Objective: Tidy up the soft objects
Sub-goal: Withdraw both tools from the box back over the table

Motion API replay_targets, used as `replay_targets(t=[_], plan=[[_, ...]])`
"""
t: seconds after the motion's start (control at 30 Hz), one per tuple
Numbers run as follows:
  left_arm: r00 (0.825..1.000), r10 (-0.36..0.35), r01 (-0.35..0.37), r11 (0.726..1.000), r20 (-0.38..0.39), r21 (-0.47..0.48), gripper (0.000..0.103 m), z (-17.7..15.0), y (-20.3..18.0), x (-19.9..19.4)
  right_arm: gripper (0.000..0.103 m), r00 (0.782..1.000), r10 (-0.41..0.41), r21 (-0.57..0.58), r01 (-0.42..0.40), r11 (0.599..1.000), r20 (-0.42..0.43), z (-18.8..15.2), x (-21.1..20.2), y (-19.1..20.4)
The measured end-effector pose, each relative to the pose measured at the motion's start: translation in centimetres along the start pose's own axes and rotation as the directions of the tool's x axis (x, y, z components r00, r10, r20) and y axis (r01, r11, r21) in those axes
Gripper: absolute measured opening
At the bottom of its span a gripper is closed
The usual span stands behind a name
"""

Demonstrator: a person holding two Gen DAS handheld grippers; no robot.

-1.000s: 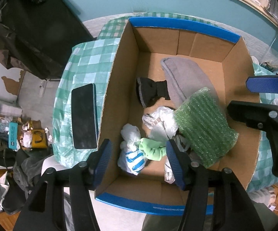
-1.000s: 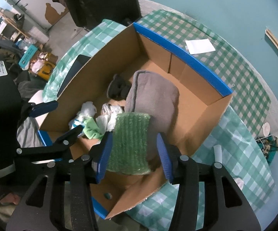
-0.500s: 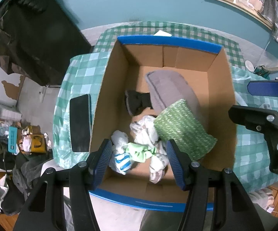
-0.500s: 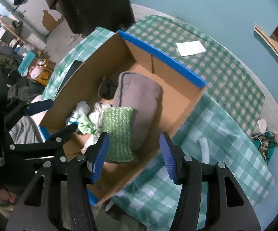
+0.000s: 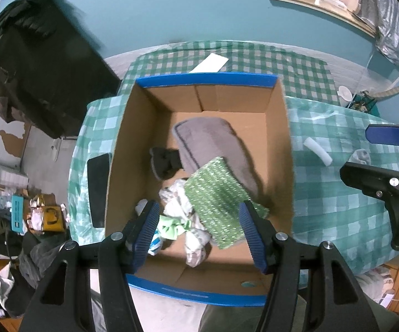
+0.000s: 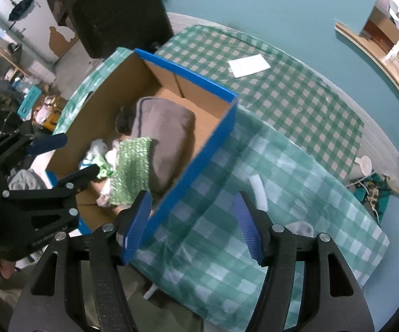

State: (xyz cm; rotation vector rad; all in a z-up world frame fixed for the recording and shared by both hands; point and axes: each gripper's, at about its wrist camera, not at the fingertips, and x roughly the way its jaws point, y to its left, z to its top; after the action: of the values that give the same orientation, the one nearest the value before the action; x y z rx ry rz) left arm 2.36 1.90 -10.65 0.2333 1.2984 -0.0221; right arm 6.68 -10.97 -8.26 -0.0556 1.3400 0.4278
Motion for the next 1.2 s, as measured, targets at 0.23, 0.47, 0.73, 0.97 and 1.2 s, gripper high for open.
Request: replay_targets(t=[0.23, 0.47, 0.73, 0.97, 1.2], plan=[[1.000, -0.006, 0.005, 0.999, 0.010, 0.034, 0.067, 0.6, -2.5, -0.5, 0.067, 1.000, -0.026, 0.052, 0.026, 0.998, 0.000, -1.7, -0.8, -3.2], [1.000, -0.012, 0.010, 0.997, 0.021, 0.073, 0.072, 1.3, -5.1, -1.0, 0.068, 0.998, -0.055, 0.106, 0.056, 0.993, -0.008, -3.7, -1.5, -6.5], [0.999, -0.032, 0.030, 0.993, 0.023, 0.114, 0.075, 2.4, -8.2, -1.1, 0.070, 0.996, -0.088, 0.168, 0.092, 0.981, -0.028, -5.8, -1.7, -10.2], [0.999, -0.050, 0.047, 0.988, 0.019, 0.147, 0.075, 3.0, -10.9, -0.9, 0.070, 0.994, -0.099, 0.200, 0.108, 0.974, -0.053, -7.5, -1.2, -12.7], [0.998, -0.062, 0.062, 0.985, -0.006, 0.163, 0.075, 3.4, -13.1, 0.1, 0.071, 0.993, -0.093, 0.220, 0.106, 0.970, -0.067, -8.8, -0.5, -14.4]])
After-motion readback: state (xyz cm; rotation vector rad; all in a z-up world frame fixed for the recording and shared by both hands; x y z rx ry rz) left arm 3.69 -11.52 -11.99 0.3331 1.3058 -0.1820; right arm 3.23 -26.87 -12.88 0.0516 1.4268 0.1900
